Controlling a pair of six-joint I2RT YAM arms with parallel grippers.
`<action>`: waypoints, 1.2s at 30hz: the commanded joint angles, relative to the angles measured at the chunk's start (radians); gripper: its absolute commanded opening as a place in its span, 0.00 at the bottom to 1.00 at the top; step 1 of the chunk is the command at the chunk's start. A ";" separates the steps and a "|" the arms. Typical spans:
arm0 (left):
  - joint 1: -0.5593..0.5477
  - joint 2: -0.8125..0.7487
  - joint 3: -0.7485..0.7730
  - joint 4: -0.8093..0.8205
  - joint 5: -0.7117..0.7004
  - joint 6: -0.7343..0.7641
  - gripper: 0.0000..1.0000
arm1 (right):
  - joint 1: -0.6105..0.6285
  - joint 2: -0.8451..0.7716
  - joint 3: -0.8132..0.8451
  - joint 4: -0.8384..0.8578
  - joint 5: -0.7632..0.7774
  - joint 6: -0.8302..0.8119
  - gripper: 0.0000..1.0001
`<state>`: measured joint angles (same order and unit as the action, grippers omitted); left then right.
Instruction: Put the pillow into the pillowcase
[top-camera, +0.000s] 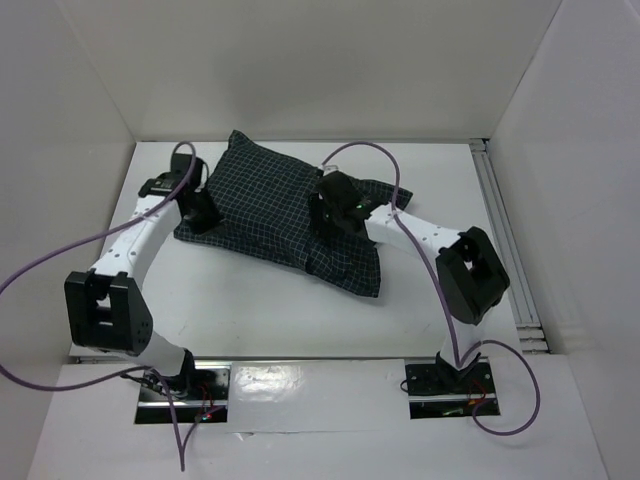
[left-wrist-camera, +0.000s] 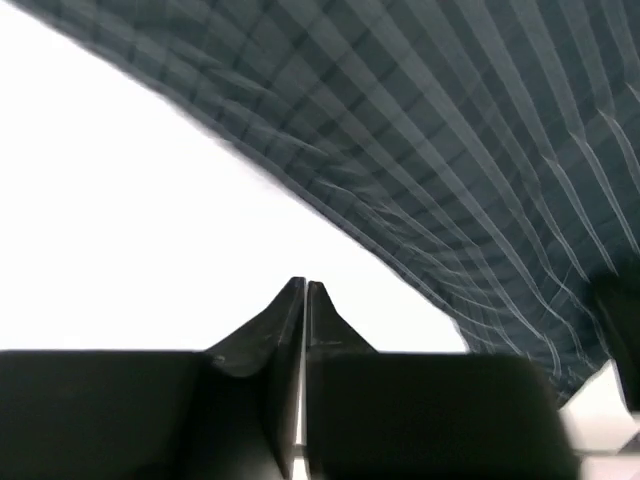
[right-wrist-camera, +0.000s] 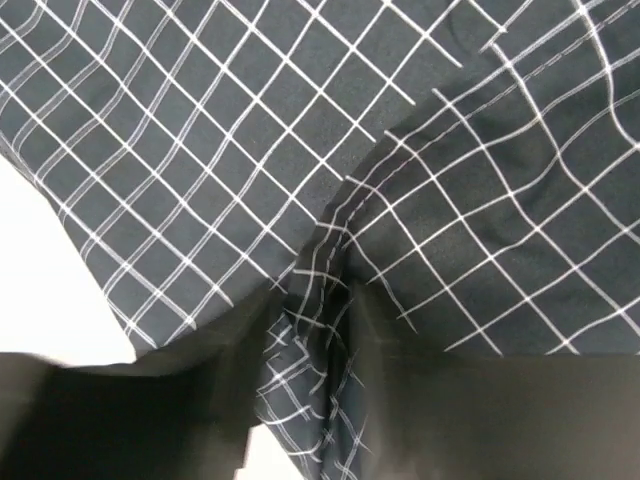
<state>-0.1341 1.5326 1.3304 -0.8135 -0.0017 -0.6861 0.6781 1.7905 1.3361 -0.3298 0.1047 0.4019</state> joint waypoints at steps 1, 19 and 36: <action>0.122 -0.086 -0.071 0.043 0.035 -0.020 0.21 | -0.025 -0.057 0.043 0.046 -0.025 -0.026 0.54; 0.553 0.038 -0.396 0.424 0.269 -0.136 0.88 | -0.092 -0.677 -0.506 -0.153 0.030 0.074 0.93; 0.591 0.307 -0.396 0.835 0.419 -0.274 0.64 | -0.092 -0.732 -0.581 -0.195 0.021 0.159 0.93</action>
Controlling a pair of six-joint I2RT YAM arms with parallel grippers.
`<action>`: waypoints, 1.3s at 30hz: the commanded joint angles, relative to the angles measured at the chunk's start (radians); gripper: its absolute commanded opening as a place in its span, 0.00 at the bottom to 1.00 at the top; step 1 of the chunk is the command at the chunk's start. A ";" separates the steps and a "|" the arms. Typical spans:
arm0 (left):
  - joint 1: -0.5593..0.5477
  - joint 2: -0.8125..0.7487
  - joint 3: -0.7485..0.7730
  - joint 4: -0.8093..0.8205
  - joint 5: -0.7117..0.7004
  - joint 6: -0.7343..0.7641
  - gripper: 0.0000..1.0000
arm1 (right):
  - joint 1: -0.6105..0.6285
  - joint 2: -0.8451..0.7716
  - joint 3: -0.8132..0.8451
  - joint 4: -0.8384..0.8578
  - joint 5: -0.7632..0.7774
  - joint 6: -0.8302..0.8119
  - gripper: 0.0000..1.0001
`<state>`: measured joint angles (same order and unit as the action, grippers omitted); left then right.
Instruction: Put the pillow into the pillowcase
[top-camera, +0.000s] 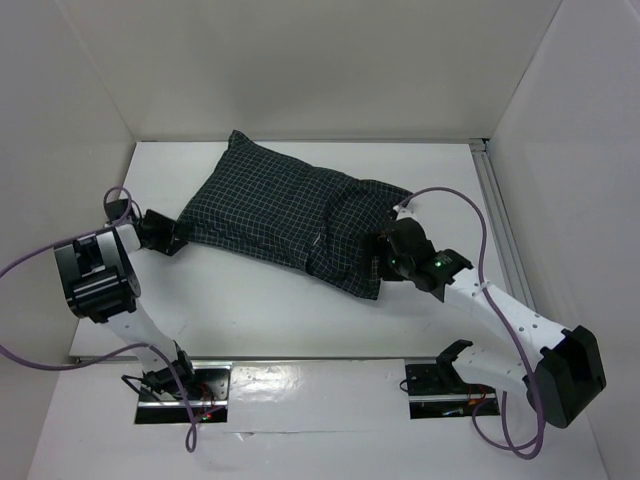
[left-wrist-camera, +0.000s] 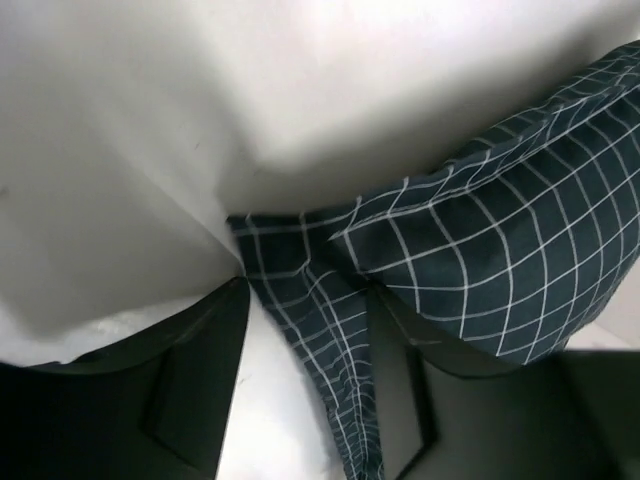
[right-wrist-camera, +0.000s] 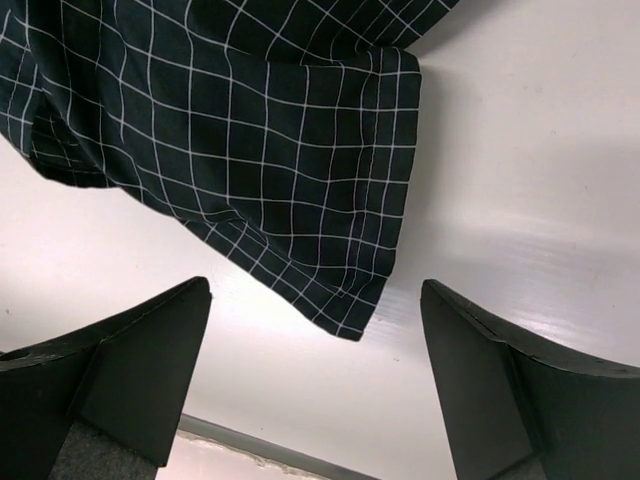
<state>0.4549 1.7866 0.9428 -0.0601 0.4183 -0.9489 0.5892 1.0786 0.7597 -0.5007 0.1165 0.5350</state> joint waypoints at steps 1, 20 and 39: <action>0.002 0.062 -0.009 0.091 0.008 -0.011 0.62 | -0.003 -0.020 -0.016 -0.024 0.009 0.026 0.93; 0.002 -0.027 0.040 -0.024 -0.024 0.021 0.00 | -0.003 0.136 -0.178 0.366 -0.169 -0.020 0.94; 0.151 -0.423 0.249 -0.279 0.135 0.052 0.00 | -0.184 -0.097 0.293 -0.067 0.192 -0.082 0.00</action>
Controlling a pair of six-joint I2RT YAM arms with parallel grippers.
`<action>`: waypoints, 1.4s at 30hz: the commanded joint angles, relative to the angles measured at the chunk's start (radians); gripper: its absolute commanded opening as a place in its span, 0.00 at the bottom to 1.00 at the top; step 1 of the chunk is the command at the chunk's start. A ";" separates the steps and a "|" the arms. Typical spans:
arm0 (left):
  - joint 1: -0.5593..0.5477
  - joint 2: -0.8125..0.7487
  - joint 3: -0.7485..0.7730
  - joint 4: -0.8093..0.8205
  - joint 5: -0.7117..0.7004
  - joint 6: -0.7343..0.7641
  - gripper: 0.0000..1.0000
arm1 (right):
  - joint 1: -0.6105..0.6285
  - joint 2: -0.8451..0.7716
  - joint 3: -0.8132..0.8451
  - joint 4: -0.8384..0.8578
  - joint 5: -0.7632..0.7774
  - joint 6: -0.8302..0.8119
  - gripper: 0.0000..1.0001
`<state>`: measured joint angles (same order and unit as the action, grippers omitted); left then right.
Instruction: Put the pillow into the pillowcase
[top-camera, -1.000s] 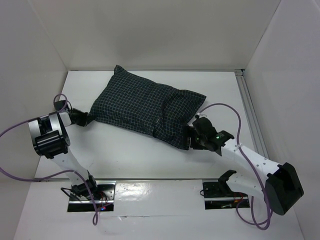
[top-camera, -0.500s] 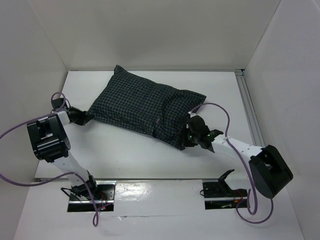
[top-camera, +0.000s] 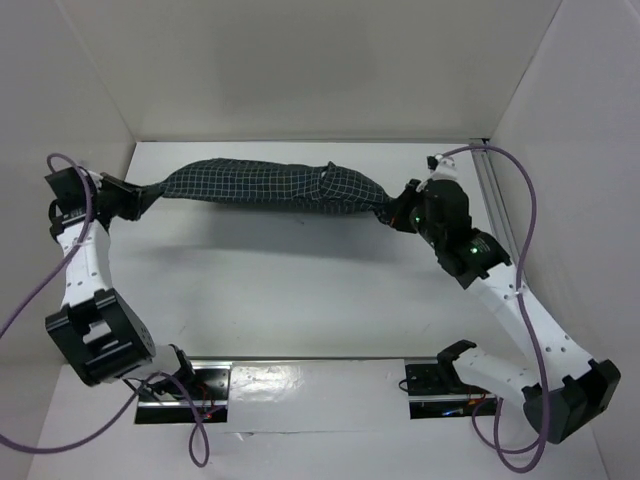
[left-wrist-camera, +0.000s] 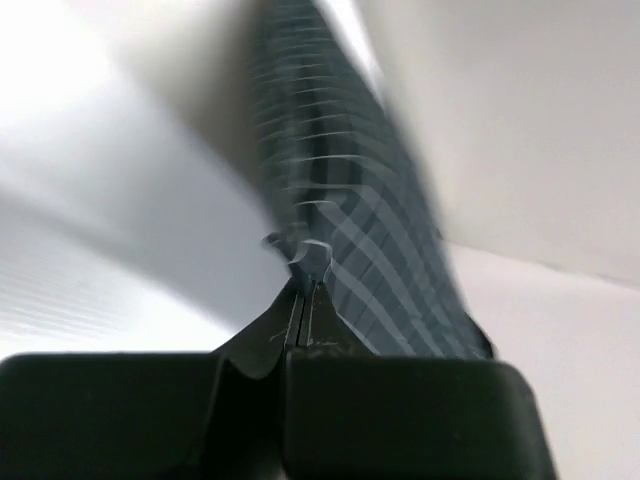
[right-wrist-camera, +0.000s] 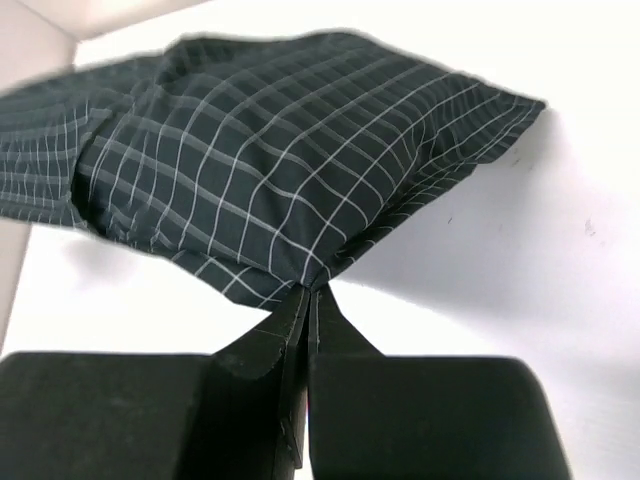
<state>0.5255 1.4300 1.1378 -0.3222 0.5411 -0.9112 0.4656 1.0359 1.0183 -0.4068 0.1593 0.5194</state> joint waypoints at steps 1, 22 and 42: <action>0.105 -0.078 0.054 -0.027 0.023 0.014 0.00 | -0.082 -0.083 0.043 -0.171 0.149 -0.076 0.00; 0.203 -0.329 0.358 -0.246 0.035 0.032 0.00 | -0.308 -0.199 0.324 -0.310 0.283 -0.197 0.00; -0.410 0.034 0.311 -0.311 -0.394 0.271 0.58 | -0.271 0.320 0.172 0.016 0.131 -0.073 1.00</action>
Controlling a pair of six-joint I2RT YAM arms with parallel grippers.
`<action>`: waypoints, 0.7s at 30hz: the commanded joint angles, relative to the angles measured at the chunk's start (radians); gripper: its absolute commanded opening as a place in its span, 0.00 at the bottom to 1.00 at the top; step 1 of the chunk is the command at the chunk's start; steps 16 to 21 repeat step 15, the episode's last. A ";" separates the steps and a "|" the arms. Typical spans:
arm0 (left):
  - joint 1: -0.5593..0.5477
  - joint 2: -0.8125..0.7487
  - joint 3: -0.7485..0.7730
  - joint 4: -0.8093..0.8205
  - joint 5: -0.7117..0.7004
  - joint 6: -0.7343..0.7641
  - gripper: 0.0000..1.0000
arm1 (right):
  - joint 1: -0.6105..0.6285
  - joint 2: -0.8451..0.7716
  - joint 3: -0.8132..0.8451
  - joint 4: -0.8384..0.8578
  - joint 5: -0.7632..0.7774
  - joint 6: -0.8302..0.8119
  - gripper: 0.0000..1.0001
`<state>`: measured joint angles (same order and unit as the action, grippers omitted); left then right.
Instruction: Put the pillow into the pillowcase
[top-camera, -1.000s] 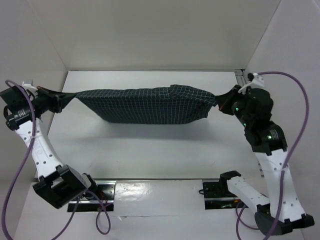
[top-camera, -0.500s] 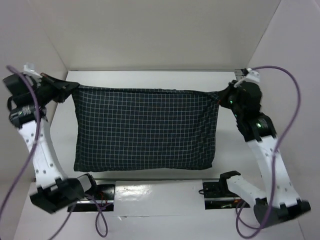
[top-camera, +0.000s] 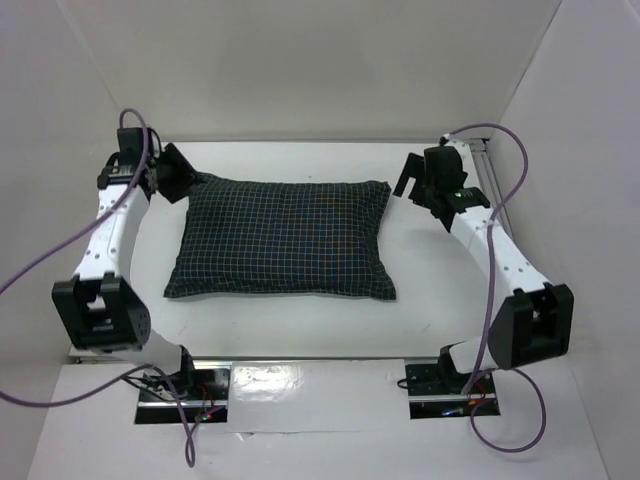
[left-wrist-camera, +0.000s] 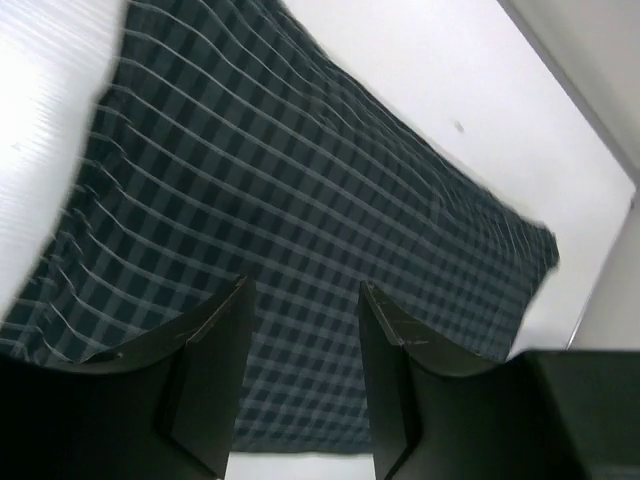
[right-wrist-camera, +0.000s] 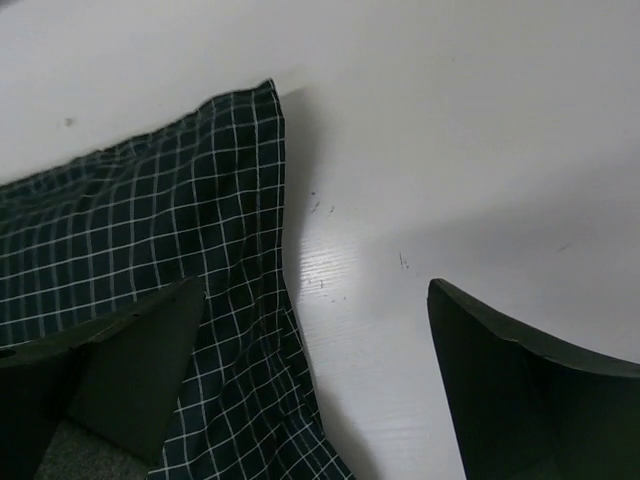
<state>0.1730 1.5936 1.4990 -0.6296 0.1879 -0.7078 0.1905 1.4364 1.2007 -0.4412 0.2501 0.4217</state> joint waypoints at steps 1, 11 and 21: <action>-0.120 -0.192 -0.107 -0.004 -0.041 0.068 0.58 | 0.004 -0.080 -0.010 0.014 0.063 0.025 1.00; -0.282 -0.464 -0.226 -0.025 -0.001 0.094 0.58 | 0.004 -0.169 0.019 -0.160 0.310 0.072 1.00; -0.291 -0.494 -0.204 -0.047 -0.021 0.103 0.58 | 0.004 -0.195 -0.007 -0.169 0.310 0.081 1.00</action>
